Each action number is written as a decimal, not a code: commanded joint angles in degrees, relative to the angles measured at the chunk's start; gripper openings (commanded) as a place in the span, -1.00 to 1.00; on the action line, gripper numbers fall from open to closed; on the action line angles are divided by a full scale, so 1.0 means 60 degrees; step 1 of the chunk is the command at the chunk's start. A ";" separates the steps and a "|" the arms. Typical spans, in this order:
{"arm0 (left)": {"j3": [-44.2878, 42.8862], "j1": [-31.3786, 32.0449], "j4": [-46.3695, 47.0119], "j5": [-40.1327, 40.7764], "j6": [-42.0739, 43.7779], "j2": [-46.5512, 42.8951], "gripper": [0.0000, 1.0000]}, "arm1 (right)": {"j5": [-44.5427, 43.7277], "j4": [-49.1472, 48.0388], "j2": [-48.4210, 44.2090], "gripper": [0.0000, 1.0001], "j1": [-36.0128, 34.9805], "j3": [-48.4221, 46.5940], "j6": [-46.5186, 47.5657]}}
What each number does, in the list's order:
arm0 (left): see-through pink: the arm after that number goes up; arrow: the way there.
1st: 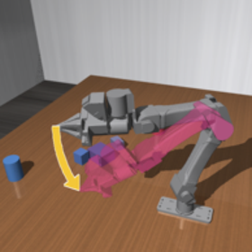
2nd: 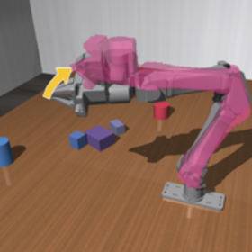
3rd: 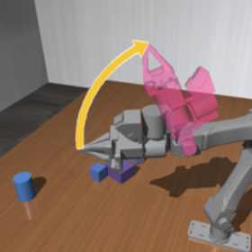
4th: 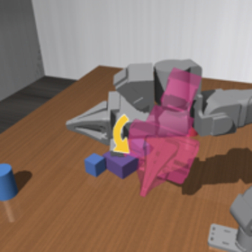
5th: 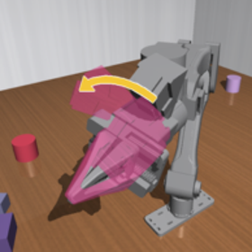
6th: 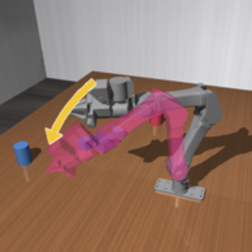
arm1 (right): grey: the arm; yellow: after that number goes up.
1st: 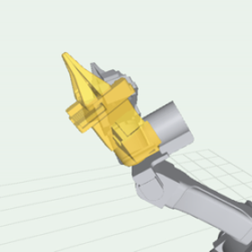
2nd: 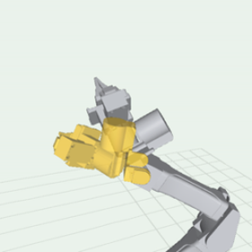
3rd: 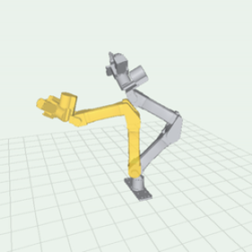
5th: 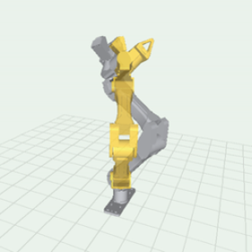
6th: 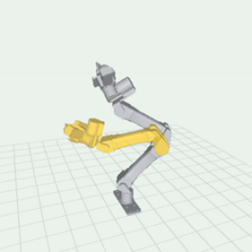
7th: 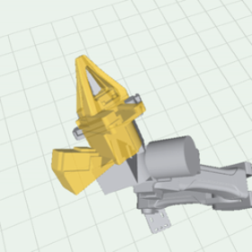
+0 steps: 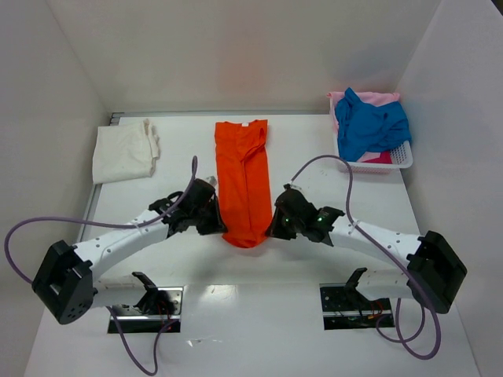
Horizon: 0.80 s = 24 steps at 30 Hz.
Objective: Fold and stack the t-shirts
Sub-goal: Fold the folded rectangular tshirt in 1/3 of the way
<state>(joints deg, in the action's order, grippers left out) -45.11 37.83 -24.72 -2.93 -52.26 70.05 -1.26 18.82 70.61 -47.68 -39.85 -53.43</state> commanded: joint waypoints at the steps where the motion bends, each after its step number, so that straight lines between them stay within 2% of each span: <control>1: -0.0903 -0.0252 -0.0436 0.0763 0.0705 -0.0067 -1.00 | -0.0651 0.0189 -0.0093 -1.00 0.0440 -0.0989 0.0643; 6: -0.1708 -0.0860 -0.0348 0.1147 0.1269 0.0564 -1.00 | -0.0770 0.0040 0.0223 -1.00 0.1534 -0.1833 0.1529; 11: -0.2394 -0.1625 0.0121 0.0896 0.1936 0.1537 -1.00 | -0.0990 -0.0373 0.1270 -1.00 0.2327 -0.3044 0.2388; 24: -0.4823 -0.3107 0.0531 -0.0634 0.3510 0.4832 -1.00 | -0.0785 -0.1481 0.4634 -1.00 0.2640 -0.5146 0.3134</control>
<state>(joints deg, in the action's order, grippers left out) -69.87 20.26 -23.37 -3.00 -35.19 95.14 -5.22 13.93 95.83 -32.54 -66.62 -36.53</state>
